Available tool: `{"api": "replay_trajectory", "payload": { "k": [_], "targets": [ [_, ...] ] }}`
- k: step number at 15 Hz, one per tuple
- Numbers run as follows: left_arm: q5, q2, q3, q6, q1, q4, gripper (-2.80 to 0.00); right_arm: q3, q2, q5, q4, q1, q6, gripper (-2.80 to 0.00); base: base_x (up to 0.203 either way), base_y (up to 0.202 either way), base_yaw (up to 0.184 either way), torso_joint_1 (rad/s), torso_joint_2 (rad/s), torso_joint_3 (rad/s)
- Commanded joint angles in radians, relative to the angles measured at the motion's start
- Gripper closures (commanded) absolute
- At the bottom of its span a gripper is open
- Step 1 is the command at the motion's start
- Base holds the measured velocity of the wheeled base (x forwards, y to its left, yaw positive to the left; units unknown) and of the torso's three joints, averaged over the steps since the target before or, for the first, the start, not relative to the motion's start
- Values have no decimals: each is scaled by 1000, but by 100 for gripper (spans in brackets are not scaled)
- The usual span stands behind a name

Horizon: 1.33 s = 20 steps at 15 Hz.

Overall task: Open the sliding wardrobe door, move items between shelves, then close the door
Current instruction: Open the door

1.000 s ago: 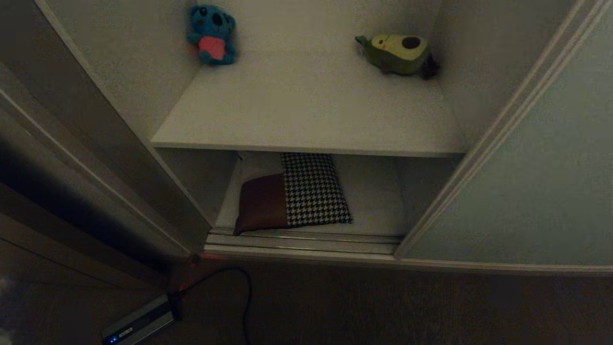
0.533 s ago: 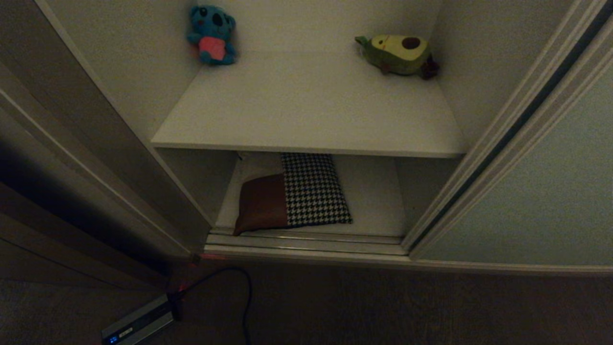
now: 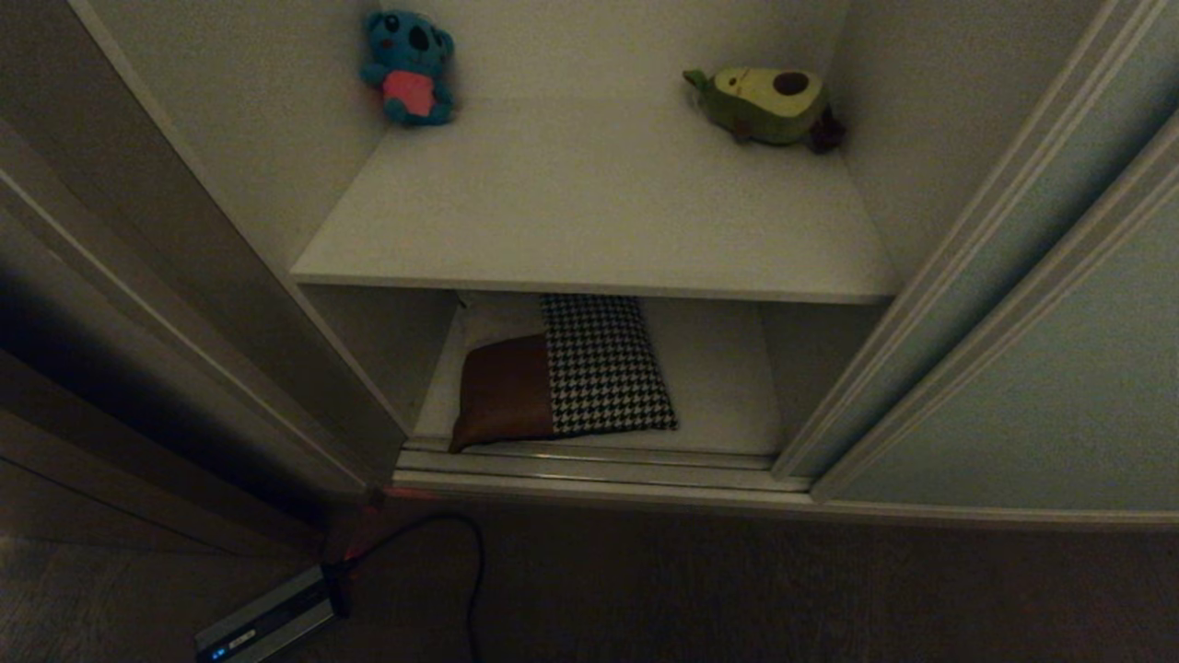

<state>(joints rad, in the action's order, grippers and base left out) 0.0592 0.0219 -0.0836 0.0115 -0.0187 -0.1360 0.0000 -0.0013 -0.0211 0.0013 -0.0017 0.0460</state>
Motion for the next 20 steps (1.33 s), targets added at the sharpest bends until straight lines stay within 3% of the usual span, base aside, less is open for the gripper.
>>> {"api": "replay_trajectory", "payload": {
  "k": [1,2,4,5,20],
  "targets": [
    [-87,-24,10,9,0,-23,0,3,0,0,0,0,2,0,0,0,0,0,0,0],
    [-80,-23,13,1,0,-34,0,3,0,0,0,0,0,0,0,0,0,0,0,0],
    [-66,-23,13,-90,0,-36,0,3,0,0,0,0,0,0,0,0,0,0,0,0],
    [-42,-23,12,-97,0,-40,0,3,0,0,0,0,0,0,0,0,0,0,0,0],
    [-41,-23,14,-81,0,-34,0,3,0,0,0,0,0,0,0,0,0,0,0,0]
  ]
}}
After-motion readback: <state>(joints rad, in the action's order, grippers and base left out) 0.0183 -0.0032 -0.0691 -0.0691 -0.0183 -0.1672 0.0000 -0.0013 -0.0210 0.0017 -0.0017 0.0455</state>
